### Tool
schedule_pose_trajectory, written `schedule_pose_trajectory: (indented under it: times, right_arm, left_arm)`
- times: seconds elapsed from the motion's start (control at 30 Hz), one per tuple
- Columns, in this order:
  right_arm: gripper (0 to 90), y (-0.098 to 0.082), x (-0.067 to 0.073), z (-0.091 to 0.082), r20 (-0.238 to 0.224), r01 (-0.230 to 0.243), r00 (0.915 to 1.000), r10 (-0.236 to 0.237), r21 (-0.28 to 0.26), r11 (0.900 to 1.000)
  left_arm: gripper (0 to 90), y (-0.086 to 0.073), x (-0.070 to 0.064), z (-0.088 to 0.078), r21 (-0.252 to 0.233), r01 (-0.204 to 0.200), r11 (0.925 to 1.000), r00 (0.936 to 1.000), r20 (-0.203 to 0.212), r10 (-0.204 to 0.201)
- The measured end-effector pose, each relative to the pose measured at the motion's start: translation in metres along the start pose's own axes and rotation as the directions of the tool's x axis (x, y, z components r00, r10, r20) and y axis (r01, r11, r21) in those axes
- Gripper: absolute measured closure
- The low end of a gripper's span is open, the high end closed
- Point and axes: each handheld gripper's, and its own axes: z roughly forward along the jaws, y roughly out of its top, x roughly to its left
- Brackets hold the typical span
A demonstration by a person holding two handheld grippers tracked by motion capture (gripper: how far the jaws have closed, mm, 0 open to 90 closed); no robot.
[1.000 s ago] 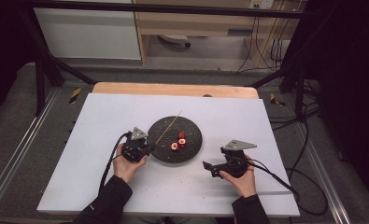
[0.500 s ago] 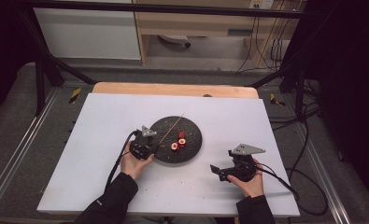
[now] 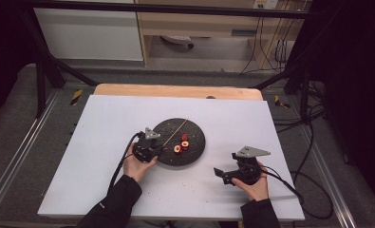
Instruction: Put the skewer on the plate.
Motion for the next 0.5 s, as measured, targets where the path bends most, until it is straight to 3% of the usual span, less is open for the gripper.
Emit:
schedule_pose_trajectory:
  times: [0.23,0.27,0.3,0.5]
  right_arm:
    - [1.2,0.001,-0.001,-0.002,0.002,0.002,1.0,-0.002,-0.002,1.0]
    - [1.2,0.001,-0.001,-0.002,0.002,0.002,1.0,-0.002,-0.002,1.0]
    - [1.1,0.001,-0.002,-0.003,0.002,0.003,1.0,-0.003,-0.003,1.0]
    - [1.0,0.0,-0.002,-0.004,0.004,0.002,1.0,-0.002,-0.005,1.0]
  left_arm:
    - [58.2,-0.008,0.009,-0.021,-0.035,-0.04,0.9986,0.9981,0.046,0.042]
    - [58.2,-0.01,0.012,-0.025,-0.044,-0.04,0.9982,0.9975,0.057,0.042]
    - [50.8,-0.015,0.017,-0.032,-0.058,-0.042,0.9974,0.9955,0.083,0.046]
    - [32.2,-0.03,0.027,-0.049,-0.072,-0.063,0.9954,0.9927,0.098,0.07]
